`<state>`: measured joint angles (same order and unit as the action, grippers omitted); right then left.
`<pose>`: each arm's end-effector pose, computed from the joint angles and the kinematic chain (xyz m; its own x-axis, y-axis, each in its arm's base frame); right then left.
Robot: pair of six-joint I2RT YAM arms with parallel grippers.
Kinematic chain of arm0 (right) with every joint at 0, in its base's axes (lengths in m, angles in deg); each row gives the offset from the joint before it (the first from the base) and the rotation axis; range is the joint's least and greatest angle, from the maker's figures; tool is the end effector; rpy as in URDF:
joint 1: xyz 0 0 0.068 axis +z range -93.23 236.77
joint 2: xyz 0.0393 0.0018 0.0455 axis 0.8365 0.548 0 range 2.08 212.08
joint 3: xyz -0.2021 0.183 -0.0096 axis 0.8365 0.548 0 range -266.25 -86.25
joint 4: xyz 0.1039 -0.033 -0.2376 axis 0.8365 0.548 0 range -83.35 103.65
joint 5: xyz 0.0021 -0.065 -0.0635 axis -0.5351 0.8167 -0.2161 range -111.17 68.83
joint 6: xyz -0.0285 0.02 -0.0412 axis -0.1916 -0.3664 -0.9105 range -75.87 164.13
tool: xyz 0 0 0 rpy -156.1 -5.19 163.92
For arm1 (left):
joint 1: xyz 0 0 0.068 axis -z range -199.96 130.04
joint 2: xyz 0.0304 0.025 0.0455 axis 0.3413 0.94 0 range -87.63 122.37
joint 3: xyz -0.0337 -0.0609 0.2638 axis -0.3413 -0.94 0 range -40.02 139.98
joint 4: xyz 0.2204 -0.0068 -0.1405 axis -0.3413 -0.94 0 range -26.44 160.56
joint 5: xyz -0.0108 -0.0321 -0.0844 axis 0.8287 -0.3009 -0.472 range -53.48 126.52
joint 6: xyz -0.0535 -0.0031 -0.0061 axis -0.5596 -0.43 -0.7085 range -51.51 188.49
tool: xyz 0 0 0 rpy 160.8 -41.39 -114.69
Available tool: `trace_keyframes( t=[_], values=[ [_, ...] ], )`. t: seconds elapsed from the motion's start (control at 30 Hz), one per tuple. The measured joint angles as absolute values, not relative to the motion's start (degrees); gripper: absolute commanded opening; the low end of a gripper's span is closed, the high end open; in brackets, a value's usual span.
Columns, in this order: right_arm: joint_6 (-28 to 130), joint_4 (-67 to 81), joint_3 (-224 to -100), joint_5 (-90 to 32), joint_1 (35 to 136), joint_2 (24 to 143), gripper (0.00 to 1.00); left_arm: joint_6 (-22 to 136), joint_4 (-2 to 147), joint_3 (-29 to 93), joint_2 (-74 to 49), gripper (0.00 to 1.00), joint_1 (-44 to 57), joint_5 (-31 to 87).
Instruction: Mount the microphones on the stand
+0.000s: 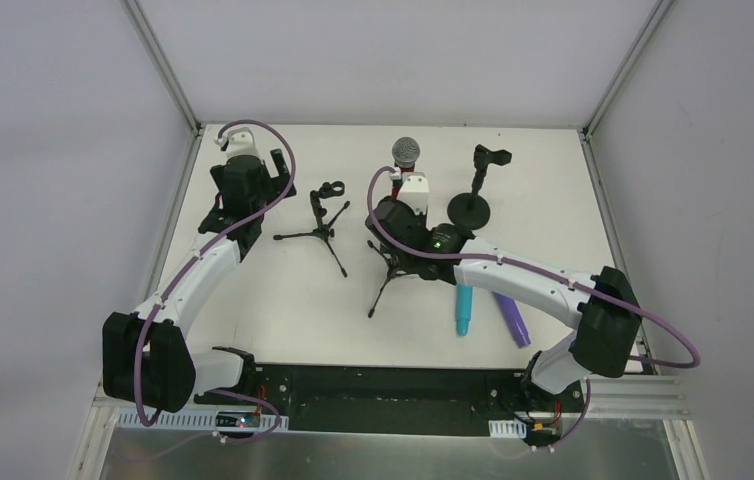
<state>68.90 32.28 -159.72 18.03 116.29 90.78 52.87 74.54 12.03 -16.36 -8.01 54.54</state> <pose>0.1934 0.2842 0.3045 -0.4796 -0.1747 -0.8599 -0.2473 0.9672 -0.0585 0.2865 -0.0492 0.3112 -0.2219 -0.2148 -0.9511 -0.1609 0.9701 -0.1815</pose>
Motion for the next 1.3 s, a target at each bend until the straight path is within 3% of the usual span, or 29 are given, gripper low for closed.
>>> trace_keyframes(
  t=[0.13,0.8,1.3],
  values=[
    [67.96,31.23,-159.72,18.78,116.27,91.18,0.0,52.87,74.52,12.03,-16.36,1.0,-8.01,54.54],
    [62.48,24.43,-162.34,18.45,106.83,95.55,0.0,52.85,74.52,12.14,-15.47,1.0,-8.01,54.54],
    [55.05,22.92,-179.37,15.82,99.73,109.64,0.0,52.85,74.52,12.29,-14.51,1.0,-8.01,54.57]
  ],
)
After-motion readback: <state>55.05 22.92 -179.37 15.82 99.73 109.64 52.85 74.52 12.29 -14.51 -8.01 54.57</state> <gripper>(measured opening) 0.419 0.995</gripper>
